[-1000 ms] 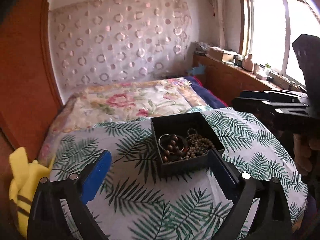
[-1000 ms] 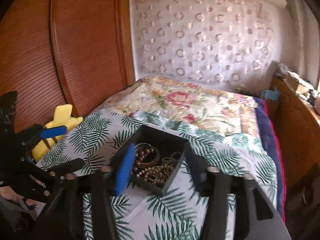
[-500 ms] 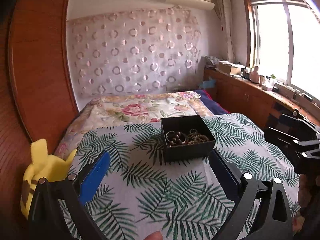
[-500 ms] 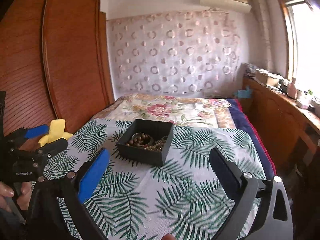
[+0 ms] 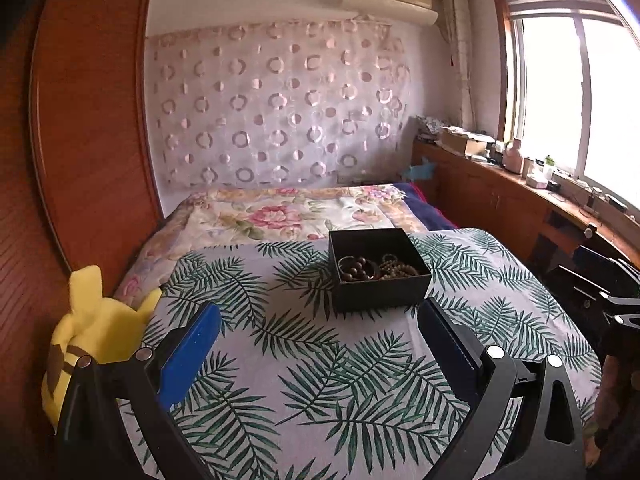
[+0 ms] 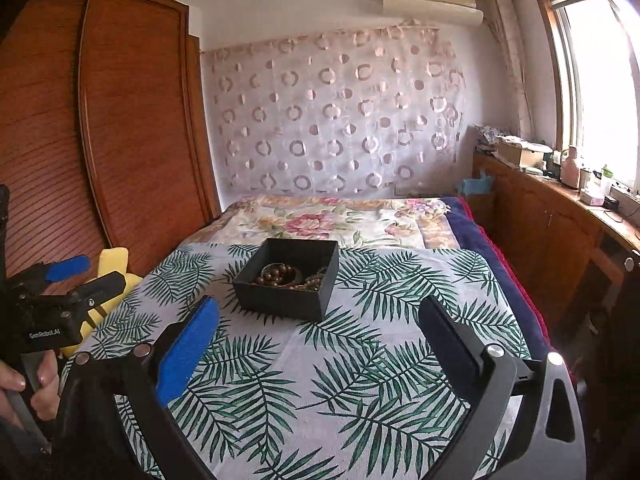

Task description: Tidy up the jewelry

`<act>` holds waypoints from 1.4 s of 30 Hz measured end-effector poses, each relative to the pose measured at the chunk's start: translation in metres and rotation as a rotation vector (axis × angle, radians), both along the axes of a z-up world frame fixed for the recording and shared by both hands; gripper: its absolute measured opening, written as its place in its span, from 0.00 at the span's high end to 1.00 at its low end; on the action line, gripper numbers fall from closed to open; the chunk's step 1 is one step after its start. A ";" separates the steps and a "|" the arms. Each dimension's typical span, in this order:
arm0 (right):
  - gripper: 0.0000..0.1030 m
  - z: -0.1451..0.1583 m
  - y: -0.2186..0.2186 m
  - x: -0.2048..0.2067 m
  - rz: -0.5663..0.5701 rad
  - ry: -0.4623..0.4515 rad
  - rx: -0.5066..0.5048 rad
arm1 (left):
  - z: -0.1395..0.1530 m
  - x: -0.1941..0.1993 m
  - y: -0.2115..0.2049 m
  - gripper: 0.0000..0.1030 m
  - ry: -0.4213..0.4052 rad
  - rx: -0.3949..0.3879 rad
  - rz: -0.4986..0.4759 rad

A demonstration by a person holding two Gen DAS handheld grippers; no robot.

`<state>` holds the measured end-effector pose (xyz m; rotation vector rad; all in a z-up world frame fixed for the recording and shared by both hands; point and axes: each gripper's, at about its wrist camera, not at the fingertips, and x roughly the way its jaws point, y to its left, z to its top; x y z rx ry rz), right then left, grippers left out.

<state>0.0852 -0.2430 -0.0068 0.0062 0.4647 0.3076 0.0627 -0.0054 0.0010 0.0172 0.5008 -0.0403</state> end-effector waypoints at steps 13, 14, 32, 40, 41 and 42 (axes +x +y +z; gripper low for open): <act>0.02 0.001 0.002 -0.004 -0.001 -0.006 0.000 | 0.000 -0.005 0.001 0.07 -0.008 0.003 -0.003; 0.02 0.002 0.001 -0.004 -0.001 -0.006 0.000 | 0.001 -0.006 0.002 0.07 -0.009 0.003 -0.003; 0.02 -0.001 -0.002 -0.003 -0.012 -0.003 0.004 | 0.010 -0.013 -0.001 0.08 -0.026 0.002 -0.013; 0.02 -0.001 -0.002 -0.003 -0.011 -0.005 0.005 | 0.014 -0.017 -0.006 0.08 -0.039 0.009 -0.015; 0.02 -0.001 -0.002 -0.003 -0.011 -0.005 0.005 | 0.015 -0.017 -0.006 0.08 -0.039 0.008 -0.016; 0.02 -0.002 -0.001 -0.003 -0.011 -0.005 0.005 | 0.015 -0.017 -0.006 0.08 -0.038 0.009 -0.015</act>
